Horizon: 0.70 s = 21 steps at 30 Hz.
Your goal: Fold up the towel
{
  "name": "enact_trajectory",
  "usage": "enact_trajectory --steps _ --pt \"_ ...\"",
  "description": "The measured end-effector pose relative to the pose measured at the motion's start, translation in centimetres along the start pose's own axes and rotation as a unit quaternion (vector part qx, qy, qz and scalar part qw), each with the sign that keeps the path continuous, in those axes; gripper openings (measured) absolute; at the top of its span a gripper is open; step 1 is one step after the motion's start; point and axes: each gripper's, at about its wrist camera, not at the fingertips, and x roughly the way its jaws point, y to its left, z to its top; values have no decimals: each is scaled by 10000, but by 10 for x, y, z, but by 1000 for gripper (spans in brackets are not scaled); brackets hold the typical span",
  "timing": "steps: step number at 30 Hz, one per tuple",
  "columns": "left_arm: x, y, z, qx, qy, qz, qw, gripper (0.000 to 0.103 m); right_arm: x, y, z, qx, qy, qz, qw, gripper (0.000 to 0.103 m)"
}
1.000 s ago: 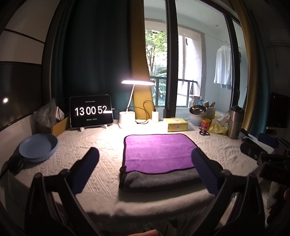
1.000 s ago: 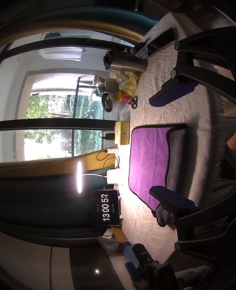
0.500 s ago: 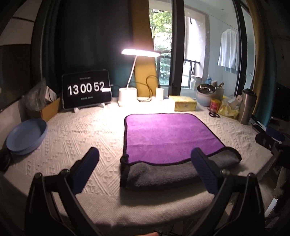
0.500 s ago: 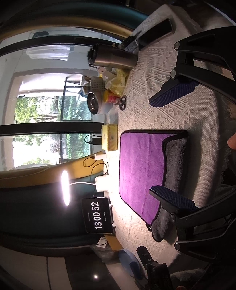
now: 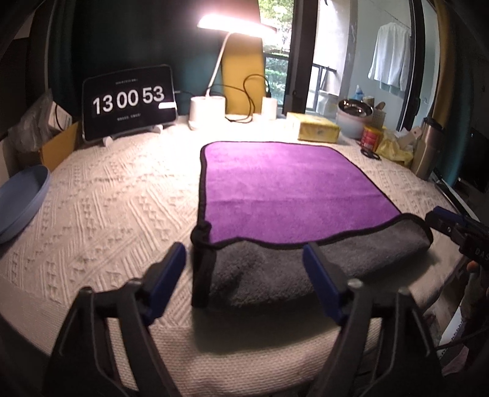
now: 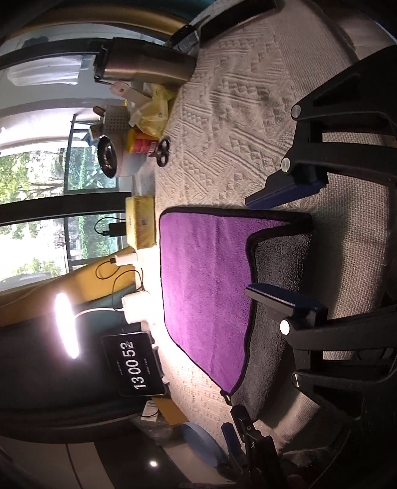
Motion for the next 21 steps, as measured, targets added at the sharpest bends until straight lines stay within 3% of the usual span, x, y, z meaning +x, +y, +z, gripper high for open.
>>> enact_trajectory --steps 9,14,15,16,21 --pt "9 -12 -9 469 82 194 9987 35 28 -2 -8 -37 416 68 9991 51" --pt "7 -11 -11 577 12 150 9982 19 32 4 -15 -182 431 -23 9989 28" --pt "5 -9 -10 561 -23 -27 9984 11 31 4 -15 -202 404 -56 9990 18" --pt "5 -9 -10 545 -12 -52 9985 10 30 4 -15 -217 381 -83 9990 11" --pt "-3 -13 -7 576 -150 -36 9982 6 18 3 -12 -307 117 -255 9991 7"
